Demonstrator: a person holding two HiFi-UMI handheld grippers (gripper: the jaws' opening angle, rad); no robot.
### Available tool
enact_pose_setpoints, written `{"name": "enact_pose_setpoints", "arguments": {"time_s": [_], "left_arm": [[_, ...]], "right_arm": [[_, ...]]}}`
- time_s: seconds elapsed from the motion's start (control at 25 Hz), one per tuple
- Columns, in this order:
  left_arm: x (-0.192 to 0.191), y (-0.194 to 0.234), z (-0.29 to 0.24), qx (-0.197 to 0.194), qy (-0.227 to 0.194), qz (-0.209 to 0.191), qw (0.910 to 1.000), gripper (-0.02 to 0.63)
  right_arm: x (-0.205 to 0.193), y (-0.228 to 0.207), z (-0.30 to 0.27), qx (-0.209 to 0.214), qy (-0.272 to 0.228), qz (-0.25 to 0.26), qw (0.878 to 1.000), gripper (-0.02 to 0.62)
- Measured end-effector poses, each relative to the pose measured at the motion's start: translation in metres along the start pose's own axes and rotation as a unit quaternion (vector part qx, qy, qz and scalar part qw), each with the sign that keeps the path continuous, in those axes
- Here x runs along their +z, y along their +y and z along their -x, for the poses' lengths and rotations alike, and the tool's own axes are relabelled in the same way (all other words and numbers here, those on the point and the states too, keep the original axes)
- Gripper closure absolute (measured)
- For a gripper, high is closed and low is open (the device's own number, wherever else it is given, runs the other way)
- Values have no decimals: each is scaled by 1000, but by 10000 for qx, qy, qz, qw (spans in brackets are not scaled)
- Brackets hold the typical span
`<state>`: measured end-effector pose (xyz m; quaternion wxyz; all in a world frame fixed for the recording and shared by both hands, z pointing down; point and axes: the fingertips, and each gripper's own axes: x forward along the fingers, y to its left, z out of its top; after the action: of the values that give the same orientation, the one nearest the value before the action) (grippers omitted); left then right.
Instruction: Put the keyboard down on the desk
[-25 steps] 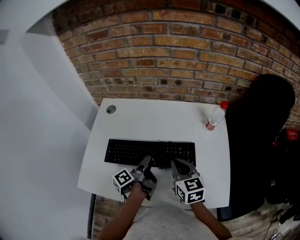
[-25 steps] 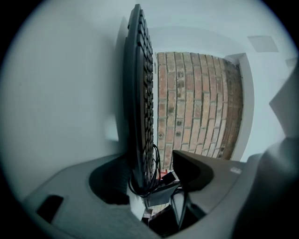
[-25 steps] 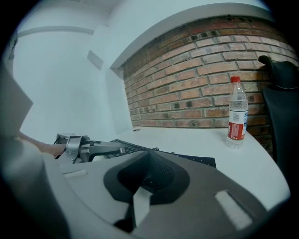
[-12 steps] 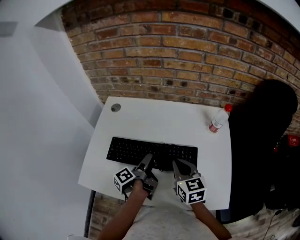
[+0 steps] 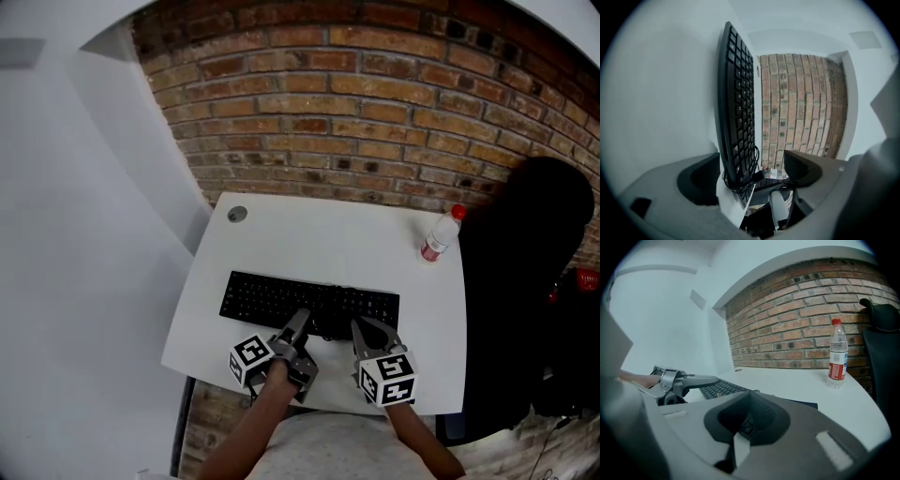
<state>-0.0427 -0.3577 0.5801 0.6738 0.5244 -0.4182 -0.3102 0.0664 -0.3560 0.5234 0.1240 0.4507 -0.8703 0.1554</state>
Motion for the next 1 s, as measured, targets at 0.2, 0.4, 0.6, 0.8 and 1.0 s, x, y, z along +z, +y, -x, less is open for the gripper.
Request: {"name": "enact_pose_setpoints", "arguments": {"time_s": [0.2, 0.4, 0.6, 0.8, 1.0], "left_arm": [[-4, -3, 14, -69, 152, -191, 9997, 201], [-11, -12, 31, -164, 433, -749, 9961, 285], [-17, -26, 46, -246, 626, -1484, 9866, 384], [-14, -42, 62, -211, 485, -2547, 9656, 481], [-19, -52, 75, -80, 513, -3464, 9366, 523]], "right_arm": [[1, 6, 8, -87, -27, -106, 9999, 589], [0, 18, 19, -130, 13, -149, 9998, 588], [6, 32, 31, -133, -18, -58, 9999, 588], [11, 47, 43, -91, -82, 18, 9999, 588], [15, 59, 54, -52, -125, 78, 9999, 588]]}}
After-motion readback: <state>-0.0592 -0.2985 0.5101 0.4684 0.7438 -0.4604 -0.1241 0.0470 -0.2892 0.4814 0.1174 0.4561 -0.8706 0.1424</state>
